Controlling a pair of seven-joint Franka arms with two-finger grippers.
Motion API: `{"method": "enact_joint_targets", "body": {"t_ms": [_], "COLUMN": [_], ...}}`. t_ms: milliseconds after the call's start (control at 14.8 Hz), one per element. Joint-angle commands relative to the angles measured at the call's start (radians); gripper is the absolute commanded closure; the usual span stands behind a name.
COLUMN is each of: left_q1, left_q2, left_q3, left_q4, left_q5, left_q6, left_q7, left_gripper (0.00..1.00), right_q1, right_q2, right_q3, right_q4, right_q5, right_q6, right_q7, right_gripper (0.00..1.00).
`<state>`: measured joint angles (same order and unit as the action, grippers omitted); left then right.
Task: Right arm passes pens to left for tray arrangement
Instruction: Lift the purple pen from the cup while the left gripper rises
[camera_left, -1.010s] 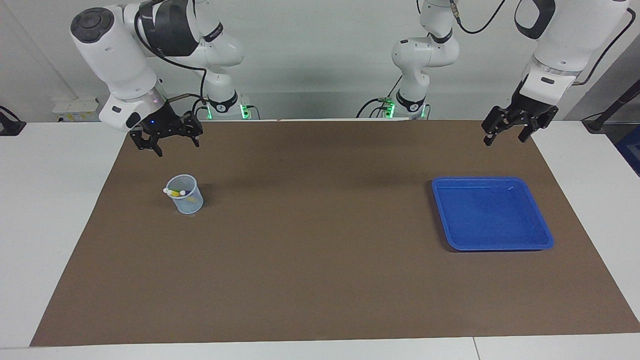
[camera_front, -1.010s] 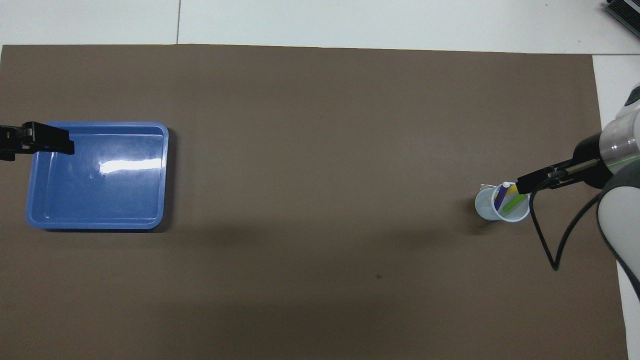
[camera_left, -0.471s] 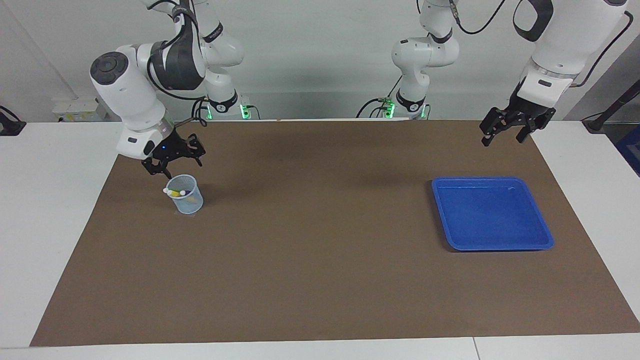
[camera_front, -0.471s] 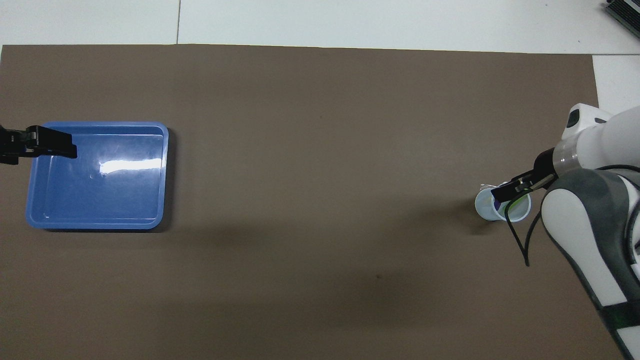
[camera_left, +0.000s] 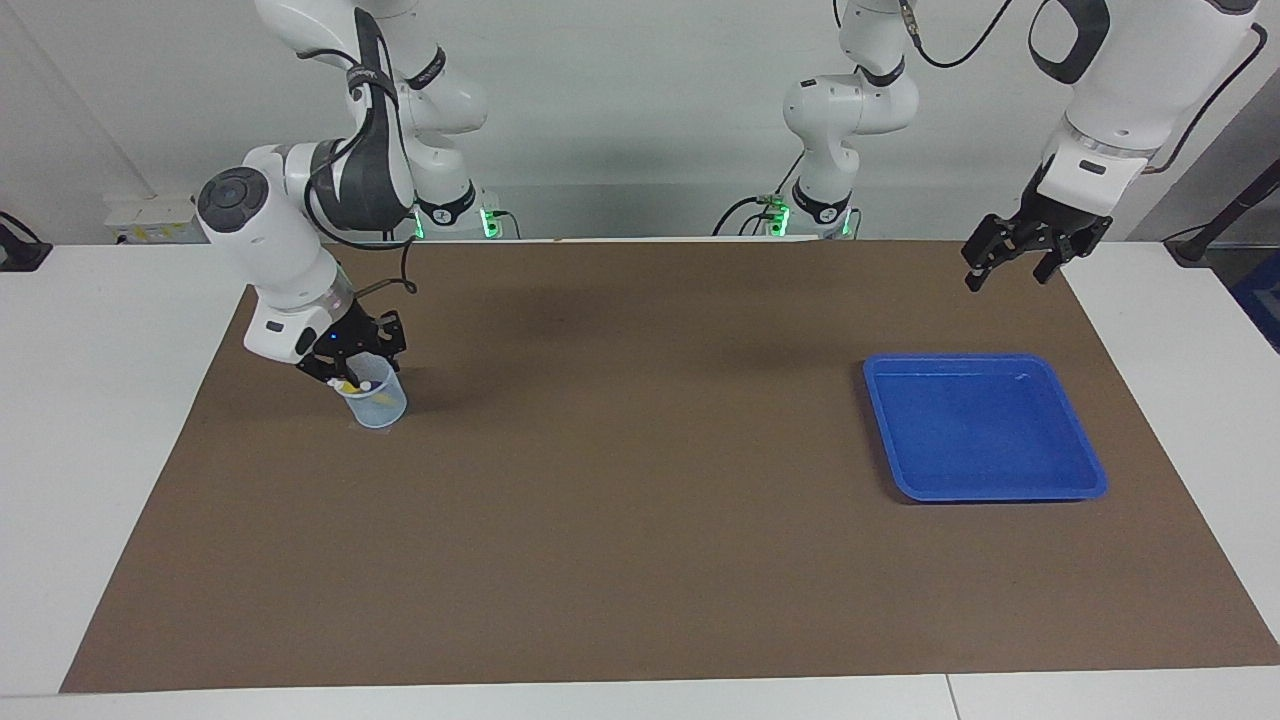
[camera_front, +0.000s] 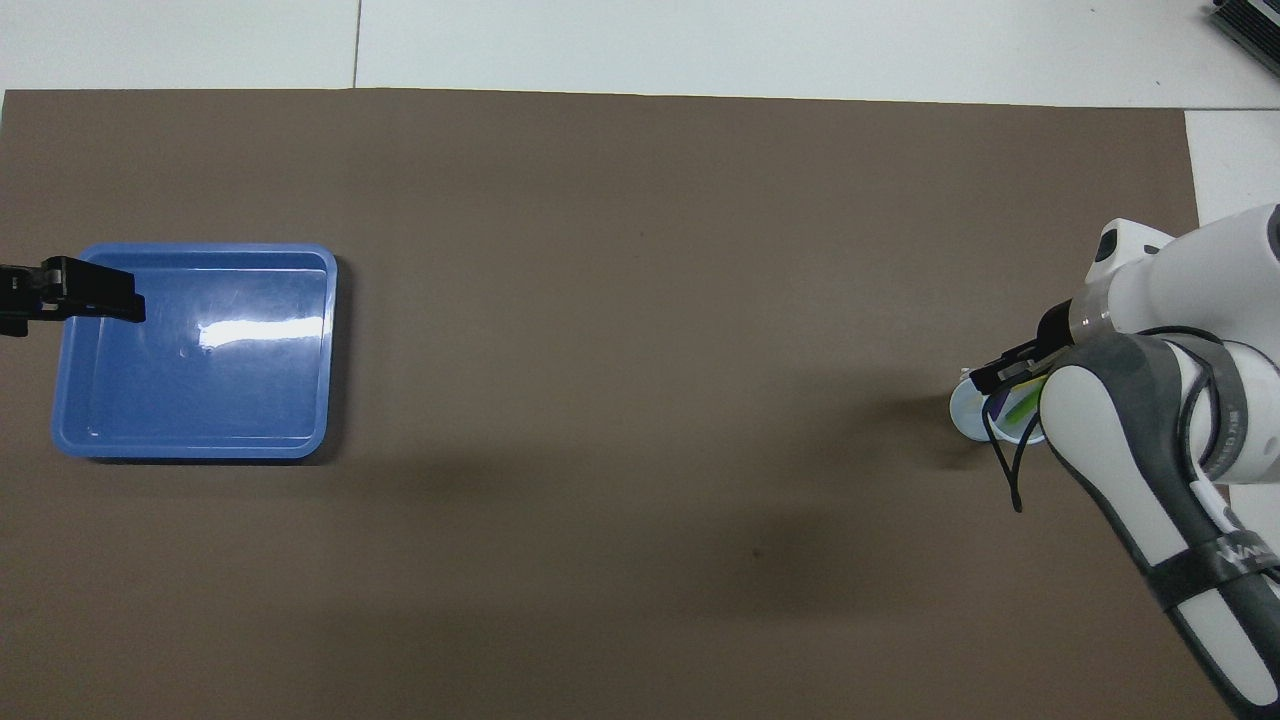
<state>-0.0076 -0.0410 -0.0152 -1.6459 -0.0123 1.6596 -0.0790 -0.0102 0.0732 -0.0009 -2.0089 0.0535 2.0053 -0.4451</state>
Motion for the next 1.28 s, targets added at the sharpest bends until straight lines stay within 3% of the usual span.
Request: {"method": "enact_joint_targets", "body": {"t_ms": [0,808,943,1212], "left_q1": [0.001,-0.012,-0.015,-0.031], "left_q2": [-0.025,-0.037,-0.039,-0.048], "left_q3": [0.001,-0.008,-0.009,-0.011], "left_q4": [-0.023,-0.038,-0.041,-0.063], "left_q5": [0.009,-0.009,-0.012,-0.052], "left_q6": [-0.009,-0.029,-0.034,-0.037], "left_q7": [-0.010,-0.025,-0.077,-0.102], "left_gripper": [0.00,0.00,0.00,0.00], "right_q1": [-0.014,-0.039,-0.051,-0.050], "right_q2": [0.000,0.029,0.031,0.031], "right_q3": [0.005,0.004,0.004,0.005], "right_q4": [-0.021,-0.022,-0.025,-0.028], "right_q5": [0.002,-0.011,-0.011,-0.009], "right_q6": [0.024,0.063,0.075,0.069], "right_q7": [-0.027,-0.021,-0.021,0.000], "right_gripper": [0.44,0.44,0.47,0.67]}}
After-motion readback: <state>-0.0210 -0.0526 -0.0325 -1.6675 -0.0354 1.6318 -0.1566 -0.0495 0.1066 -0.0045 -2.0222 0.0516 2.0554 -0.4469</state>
